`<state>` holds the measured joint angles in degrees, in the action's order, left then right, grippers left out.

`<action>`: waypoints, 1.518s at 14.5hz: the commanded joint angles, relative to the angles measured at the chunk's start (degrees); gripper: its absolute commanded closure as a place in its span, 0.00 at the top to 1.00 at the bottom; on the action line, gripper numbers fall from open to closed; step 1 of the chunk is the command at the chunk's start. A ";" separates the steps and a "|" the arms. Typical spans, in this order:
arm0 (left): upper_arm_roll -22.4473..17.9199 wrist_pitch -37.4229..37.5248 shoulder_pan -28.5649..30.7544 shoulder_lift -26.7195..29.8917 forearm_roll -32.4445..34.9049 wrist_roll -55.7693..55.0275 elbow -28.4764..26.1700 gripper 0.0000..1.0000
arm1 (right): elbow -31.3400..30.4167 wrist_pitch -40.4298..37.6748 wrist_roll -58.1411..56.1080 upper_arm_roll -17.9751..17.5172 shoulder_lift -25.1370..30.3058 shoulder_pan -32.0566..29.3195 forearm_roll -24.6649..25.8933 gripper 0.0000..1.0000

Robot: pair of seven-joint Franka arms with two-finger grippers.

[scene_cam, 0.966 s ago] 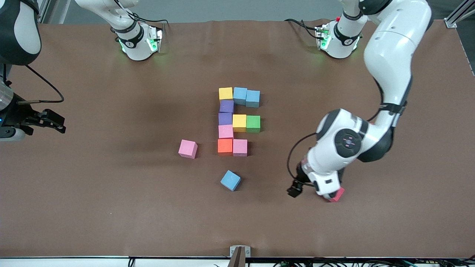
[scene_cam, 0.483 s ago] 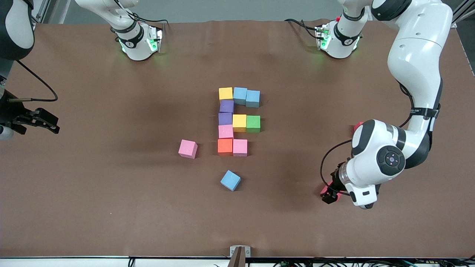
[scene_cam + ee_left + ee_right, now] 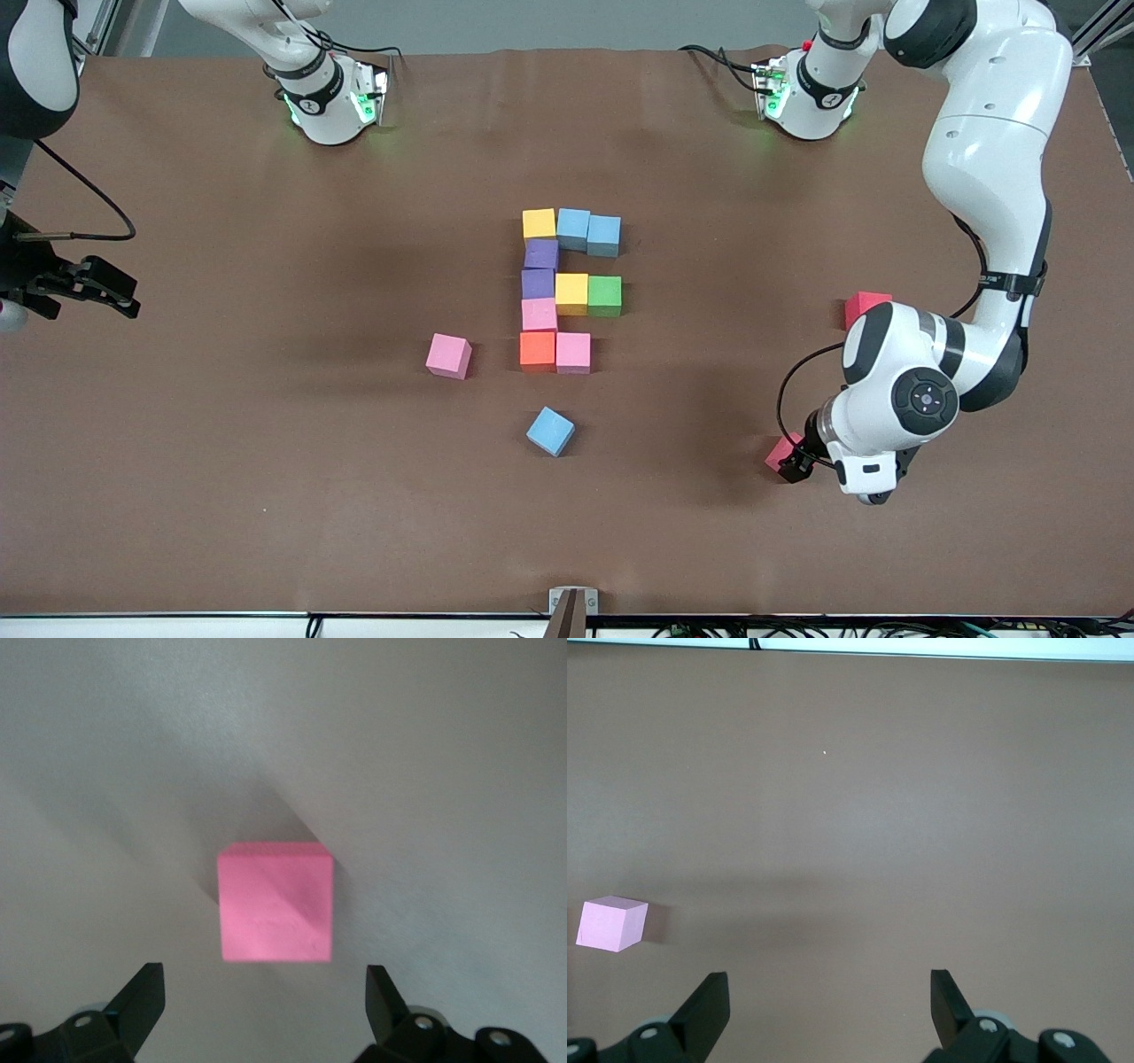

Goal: Arrange 11 blocks into digit 3
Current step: 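Reach the left gripper to the loose hot pink cube, then grasp the hot pink cube with the left gripper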

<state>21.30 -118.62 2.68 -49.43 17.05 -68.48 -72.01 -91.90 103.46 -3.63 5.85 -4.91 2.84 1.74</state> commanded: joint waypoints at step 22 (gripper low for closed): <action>-5.48 -8.39 -2.42 -4.89 -0.26 3.62 0.38 0.35 | -0.39 -0.80 0.99 -0.13 0.87 0.06 0.55 1.00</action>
<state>16.08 -127.61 0.69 -54.95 17.05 -65.70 -71.95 -91.90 103.16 -3.62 5.85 -4.91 2.84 1.74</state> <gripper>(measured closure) 0.348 0.000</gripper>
